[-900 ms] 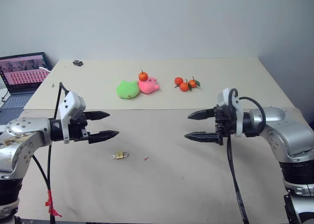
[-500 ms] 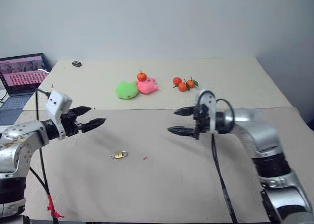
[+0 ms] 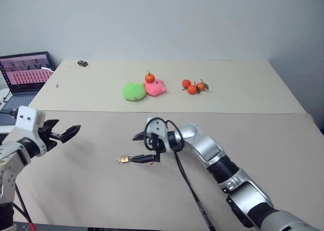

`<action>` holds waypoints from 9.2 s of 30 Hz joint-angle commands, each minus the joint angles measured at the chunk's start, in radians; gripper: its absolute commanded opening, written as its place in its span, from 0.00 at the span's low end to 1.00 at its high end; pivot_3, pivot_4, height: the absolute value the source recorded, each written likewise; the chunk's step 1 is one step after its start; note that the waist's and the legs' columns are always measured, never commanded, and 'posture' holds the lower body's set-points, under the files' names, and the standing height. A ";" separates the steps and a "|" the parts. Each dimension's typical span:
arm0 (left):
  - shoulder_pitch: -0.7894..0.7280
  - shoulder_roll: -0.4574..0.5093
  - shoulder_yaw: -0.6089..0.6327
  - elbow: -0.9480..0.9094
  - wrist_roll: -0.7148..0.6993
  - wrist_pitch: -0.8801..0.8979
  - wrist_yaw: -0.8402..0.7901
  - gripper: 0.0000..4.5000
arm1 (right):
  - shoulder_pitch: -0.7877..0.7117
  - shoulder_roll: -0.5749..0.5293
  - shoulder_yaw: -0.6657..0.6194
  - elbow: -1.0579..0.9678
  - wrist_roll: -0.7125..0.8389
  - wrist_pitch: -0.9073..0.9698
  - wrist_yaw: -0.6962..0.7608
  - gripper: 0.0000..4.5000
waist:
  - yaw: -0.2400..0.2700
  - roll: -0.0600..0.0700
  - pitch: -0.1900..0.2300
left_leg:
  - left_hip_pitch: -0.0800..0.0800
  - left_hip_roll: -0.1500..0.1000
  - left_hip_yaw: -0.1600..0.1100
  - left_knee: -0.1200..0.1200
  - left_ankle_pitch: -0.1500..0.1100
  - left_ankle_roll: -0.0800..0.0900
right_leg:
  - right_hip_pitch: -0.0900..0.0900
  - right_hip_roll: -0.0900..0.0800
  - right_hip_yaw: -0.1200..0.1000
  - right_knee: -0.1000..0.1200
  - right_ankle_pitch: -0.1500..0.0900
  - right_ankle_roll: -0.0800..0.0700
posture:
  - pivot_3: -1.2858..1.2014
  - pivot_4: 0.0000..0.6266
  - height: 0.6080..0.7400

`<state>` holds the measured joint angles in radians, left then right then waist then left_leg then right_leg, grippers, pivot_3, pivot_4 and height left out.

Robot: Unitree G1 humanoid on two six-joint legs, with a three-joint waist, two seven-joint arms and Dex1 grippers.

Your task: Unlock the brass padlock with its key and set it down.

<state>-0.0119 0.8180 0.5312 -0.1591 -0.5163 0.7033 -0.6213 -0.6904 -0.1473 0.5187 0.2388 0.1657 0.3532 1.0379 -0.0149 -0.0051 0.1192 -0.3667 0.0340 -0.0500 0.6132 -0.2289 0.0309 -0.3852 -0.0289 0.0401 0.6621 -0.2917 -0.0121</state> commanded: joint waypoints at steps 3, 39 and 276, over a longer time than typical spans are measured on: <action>0.018 0.003 0.050 -0.054 -0.014 0.015 0.016 1.00 | -0.033 0.078 0.010 0.118 -0.049 -0.096 -0.012 1.00 | -0.002 0.000 0.000 | 0.001 0.002 -0.001 0.000 0.000 0.000 | -0.001 0.003 -0.001 0.001 0.000 0.000 | 0.52 0.24 0.39; -0.034 0.021 0.020 -0.030 -0.005 0.030 -0.004 1.00 | -0.073 0.210 -0.027 0.397 -0.184 -0.317 -0.021 0.21 | -0.027 -0.001 -0.001 | 0.001 0.004 -0.001 -0.001 0.000 -0.001 | -0.002 0.003 -0.002 0.003 0.001 -0.001 | 0.52 0.24 0.39; -0.669 -0.436 -0.422 0.262 -0.423 0.787 -0.119 0.01 | 0.220 -0.397 -0.229 -0.642 -0.007 0.143 -0.170 0.21 | -0.003 0.002 0.002 | -0.001 0.000 -0.003 -0.004 0.004 -0.029 | 0.014 0.003 0.001 -0.014 -0.006 0.014 | 0.52 0.24 0.39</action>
<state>-0.6648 0.3877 0.0967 0.1320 -0.9030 1.4769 -0.7166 -0.4558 -0.5440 0.3208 -0.3699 0.1439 0.5057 0.8735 -0.0175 -0.0034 0.1215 -0.3674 0.0336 -0.0531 0.6092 -0.2248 0.0016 -0.3712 -0.0262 0.0412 0.6486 -0.2976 0.0018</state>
